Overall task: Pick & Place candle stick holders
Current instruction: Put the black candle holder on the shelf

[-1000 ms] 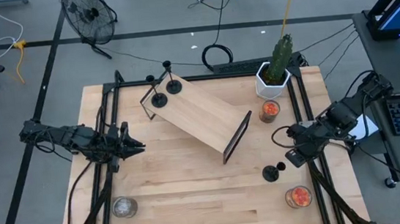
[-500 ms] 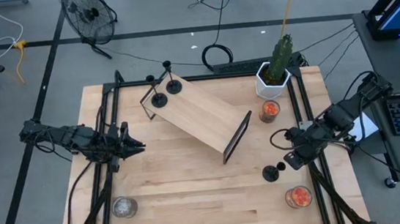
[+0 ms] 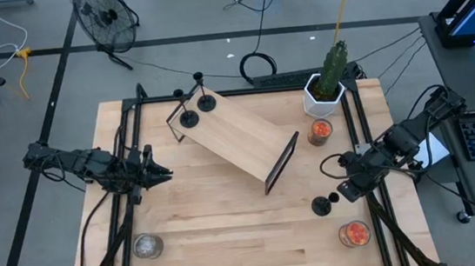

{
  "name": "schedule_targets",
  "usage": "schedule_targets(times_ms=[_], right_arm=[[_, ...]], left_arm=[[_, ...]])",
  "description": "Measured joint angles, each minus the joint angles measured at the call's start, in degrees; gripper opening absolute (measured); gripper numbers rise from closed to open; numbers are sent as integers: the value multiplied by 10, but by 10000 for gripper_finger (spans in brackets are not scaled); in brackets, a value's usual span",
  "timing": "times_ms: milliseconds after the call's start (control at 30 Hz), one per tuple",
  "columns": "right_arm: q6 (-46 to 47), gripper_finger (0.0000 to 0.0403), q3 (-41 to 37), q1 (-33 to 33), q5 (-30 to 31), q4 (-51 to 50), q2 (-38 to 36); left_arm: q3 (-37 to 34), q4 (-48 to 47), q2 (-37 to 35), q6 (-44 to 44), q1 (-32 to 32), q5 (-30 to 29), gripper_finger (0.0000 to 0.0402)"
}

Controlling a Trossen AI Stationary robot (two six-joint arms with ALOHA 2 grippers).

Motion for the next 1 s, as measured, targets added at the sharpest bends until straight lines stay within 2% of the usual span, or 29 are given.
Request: schedule_targets(times_ms=[367, 1000], right_arm=[[-13, 142, 0, 0, 17, 64, -3], [15, 141, 0, -2, 48, 68, 16]], left_arm=[[0, 0, 0, -2, 0, 0, 81], [0, -1, 0, -3, 0, 0, 81]])
